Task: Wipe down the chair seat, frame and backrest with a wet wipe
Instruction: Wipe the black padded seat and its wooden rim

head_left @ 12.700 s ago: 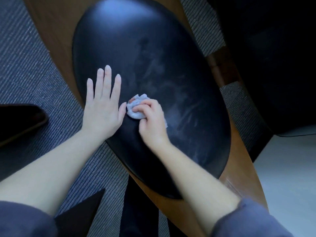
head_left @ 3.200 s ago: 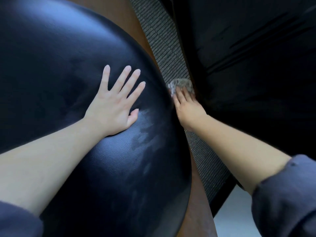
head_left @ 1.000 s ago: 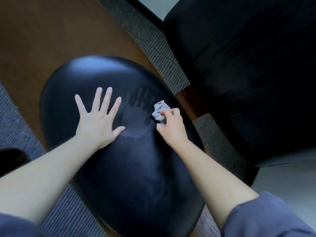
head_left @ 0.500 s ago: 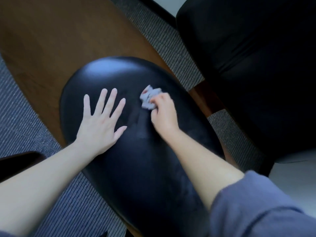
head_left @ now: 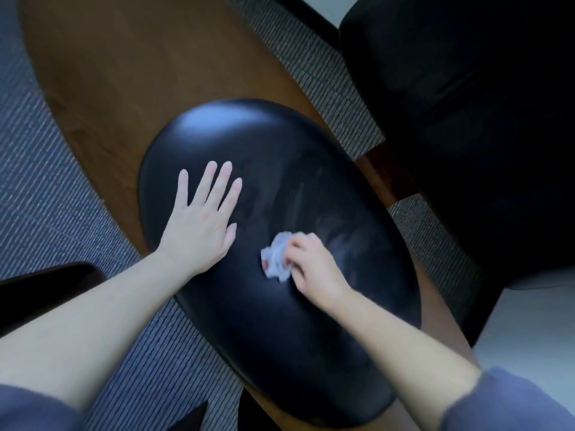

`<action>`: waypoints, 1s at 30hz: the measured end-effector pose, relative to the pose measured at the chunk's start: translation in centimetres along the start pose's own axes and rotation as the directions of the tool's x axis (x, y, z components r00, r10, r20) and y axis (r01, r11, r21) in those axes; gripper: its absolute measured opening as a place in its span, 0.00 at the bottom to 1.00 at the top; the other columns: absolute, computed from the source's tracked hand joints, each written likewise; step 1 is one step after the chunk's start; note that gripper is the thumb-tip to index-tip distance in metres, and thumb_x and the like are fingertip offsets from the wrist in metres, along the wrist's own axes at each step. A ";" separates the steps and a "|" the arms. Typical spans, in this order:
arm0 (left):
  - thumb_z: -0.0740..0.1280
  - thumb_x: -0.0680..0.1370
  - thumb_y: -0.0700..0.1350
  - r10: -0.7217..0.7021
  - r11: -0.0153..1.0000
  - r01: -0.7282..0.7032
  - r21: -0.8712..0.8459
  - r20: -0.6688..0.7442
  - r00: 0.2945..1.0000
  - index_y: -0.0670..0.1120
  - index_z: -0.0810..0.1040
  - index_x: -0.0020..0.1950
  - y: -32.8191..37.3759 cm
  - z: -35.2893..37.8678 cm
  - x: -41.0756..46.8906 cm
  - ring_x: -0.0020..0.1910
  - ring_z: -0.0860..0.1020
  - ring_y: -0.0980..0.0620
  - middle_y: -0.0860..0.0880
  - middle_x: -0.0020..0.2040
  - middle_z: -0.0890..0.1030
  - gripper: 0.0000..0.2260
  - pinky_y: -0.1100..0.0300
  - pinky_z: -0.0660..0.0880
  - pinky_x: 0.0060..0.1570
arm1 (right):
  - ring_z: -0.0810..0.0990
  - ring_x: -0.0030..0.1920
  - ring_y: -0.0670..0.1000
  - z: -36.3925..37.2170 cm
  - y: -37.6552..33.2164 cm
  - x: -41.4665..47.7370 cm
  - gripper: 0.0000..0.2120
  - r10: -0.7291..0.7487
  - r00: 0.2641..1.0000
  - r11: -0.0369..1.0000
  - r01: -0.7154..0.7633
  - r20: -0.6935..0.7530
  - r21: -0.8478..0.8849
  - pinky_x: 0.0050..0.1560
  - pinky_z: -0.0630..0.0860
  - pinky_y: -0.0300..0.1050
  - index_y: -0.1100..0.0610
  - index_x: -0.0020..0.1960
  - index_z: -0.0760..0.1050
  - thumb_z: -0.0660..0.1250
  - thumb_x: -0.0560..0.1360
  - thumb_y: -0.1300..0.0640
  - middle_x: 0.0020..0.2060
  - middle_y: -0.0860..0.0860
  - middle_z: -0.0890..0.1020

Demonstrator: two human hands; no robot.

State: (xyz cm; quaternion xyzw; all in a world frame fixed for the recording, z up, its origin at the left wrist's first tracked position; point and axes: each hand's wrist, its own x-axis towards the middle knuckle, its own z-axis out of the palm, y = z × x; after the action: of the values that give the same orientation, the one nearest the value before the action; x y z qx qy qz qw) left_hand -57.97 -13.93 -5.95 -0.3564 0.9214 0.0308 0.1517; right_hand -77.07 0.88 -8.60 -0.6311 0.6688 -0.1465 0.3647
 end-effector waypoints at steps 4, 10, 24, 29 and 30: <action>0.65 0.75 0.50 -0.024 0.999 0.026 -0.021 0.077 0.997 0.41 0.60 0.78 0.8 -0.9 -0.2 0.78 0.50 0.39 0.38 0.79 0.52 0.33 0.34 0.49 0.71 | 0.72 0.43 0.51 -3.8 0.4 -2.9 0.11 -0.088 0.952 0.995 0.069 0.293 0.074 0.44 0.74 0.48 0.53 0.37 0.77 0.57 0.67 0.63 0.40 0.45 0.73; 0.67 0.75 0.40 -0.080 0.859 0.047 -0.509 -0.042 0.996 0.43 0.72 0.70 3.2 -1.1 -1.3 0.72 0.68 0.45 0.45 0.72 0.71 0.23 0.45 0.62 0.72 | 0.72 0.31 0.52 -9.2 -0.7 7.3 0.13 0.503 0.841 0.415 -0.438 0.199 0.797 0.31 0.69 0.45 0.56 0.44 0.77 0.60 0.66 0.70 0.33 0.52 0.76; 0.64 0.78 0.42 -0.066 -0.156 0.530 -0.833 0.544 0.836 0.46 0.75 0.49 10.4 -8.4 0.5 0.44 0.79 0.51 0.50 0.43 0.79 0.01 0.50 0.80 0.50 | 0.82 0.45 0.52 -12.4 -0.8 -3.3 0.09 0.467 0.836 0.477 -0.512 0.288 0.714 0.53 0.76 0.53 0.57 0.45 0.69 0.68 0.72 0.65 0.39 0.56 0.83; 0.65 0.79 0.41 -0.058 -0.164 0.486 -0.859 0.500 0.864 0.48 0.74 0.52 11.1 -9.4 0.5 0.37 0.77 0.55 0.51 0.42 0.79 0.04 0.64 0.72 0.34 | 0.81 0.53 0.56 -13.2 0.2 -4.8 0.25 0.377 0.747 0.159 -0.634 0.547 0.757 0.58 0.75 0.53 0.63 0.65 0.73 0.72 0.70 0.57 0.55 0.59 0.82; 0.66 0.79 0.42 -0.067 -0.156 0.478 -0.864 0.492 0.868 0.49 0.75 0.53 11.0 -9.2 0.6 0.39 0.79 0.55 0.50 0.44 0.80 0.05 0.62 0.74 0.36 | 0.81 0.54 0.56 -13.2 0.2 -5.0 0.23 0.358 0.744 0.099 -0.631 0.564 0.769 0.60 0.74 0.52 0.64 0.65 0.73 0.69 0.72 0.58 0.55 0.59 0.82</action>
State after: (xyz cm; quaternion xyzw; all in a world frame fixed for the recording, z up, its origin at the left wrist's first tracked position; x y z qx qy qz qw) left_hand -68.13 -7.62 2.09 -0.5302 0.4639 0.7092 -0.0275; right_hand -86.44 2.16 1.88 -0.0415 0.5749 -0.2975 0.7611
